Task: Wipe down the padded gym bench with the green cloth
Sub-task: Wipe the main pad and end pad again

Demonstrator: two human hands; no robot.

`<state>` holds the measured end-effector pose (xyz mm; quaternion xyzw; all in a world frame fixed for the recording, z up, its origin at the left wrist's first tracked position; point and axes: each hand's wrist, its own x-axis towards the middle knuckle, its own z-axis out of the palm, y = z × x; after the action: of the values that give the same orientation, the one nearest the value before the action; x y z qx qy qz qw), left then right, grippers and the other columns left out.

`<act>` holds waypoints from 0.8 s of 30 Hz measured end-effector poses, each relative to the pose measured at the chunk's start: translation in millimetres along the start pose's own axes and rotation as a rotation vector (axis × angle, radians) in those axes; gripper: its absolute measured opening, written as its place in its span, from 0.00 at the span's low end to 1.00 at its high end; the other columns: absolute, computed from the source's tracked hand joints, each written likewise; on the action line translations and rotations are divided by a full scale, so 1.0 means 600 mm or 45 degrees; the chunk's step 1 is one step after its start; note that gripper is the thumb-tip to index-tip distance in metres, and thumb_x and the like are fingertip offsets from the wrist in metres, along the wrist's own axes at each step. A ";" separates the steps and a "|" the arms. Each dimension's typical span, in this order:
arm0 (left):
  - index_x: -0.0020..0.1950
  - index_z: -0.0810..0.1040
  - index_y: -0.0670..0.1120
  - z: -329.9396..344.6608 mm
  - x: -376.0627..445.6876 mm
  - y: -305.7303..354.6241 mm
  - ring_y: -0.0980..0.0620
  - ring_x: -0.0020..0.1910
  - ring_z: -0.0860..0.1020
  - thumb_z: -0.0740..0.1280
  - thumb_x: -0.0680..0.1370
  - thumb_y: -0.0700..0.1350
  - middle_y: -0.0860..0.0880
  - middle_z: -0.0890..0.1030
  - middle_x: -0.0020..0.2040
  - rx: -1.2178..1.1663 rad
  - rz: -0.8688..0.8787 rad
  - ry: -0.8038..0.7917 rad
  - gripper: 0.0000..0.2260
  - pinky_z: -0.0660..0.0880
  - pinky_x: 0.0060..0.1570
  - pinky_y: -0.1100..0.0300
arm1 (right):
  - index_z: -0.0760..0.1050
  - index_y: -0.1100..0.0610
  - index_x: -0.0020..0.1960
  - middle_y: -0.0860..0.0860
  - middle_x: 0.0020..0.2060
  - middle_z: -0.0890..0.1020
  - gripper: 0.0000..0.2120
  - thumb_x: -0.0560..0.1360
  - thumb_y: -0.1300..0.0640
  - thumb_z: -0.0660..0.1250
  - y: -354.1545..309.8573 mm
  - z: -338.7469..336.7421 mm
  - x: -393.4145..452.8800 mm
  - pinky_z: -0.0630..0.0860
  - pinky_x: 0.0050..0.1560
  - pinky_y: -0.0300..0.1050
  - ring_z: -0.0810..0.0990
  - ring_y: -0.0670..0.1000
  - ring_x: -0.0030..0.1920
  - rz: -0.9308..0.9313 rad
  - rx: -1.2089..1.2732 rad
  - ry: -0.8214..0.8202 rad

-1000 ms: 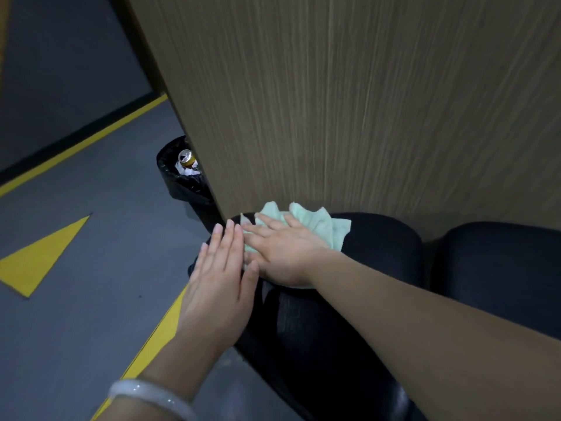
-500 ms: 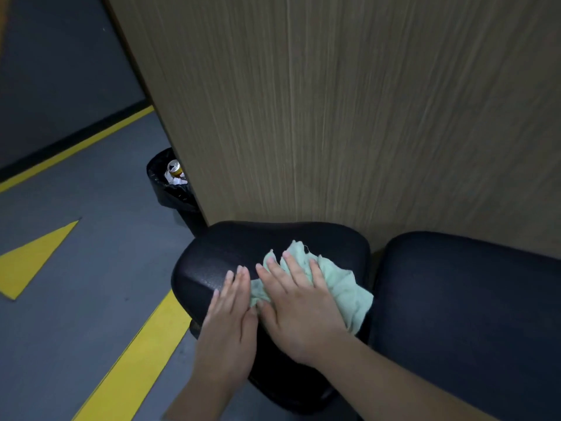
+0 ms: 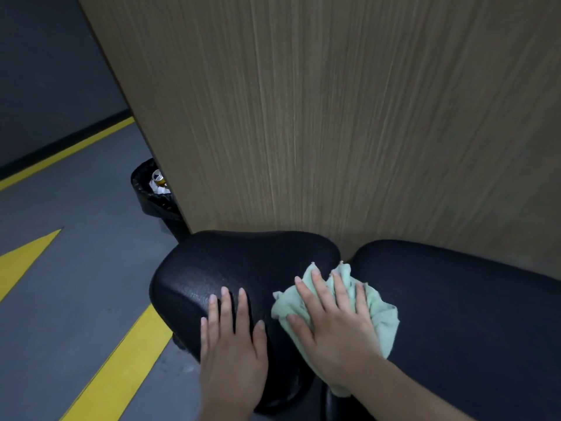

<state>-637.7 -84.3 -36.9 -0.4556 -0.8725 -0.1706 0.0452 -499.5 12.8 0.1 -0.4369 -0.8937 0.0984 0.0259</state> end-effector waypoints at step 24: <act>0.69 0.70 0.35 0.004 -0.050 0.082 0.46 0.72 0.60 0.39 0.82 0.56 0.38 0.71 0.69 0.018 0.133 0.000 0.33 0.48 0.70 0.52 | 0.62 0.46 0.72 0.47 0.70 0.70 0.29 0.79 0.34 0.41 0.110 -0.004 -0.132 0.54 0.65 0.65 0.62 0.61 0.71 -0.141 -0.226 0.037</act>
<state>-580.5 -80.7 -33.6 -0.5001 -0.8488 -0.1617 0.0572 -398.9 -9.5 -7.5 -0.3889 -0.9212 0.0111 0.0055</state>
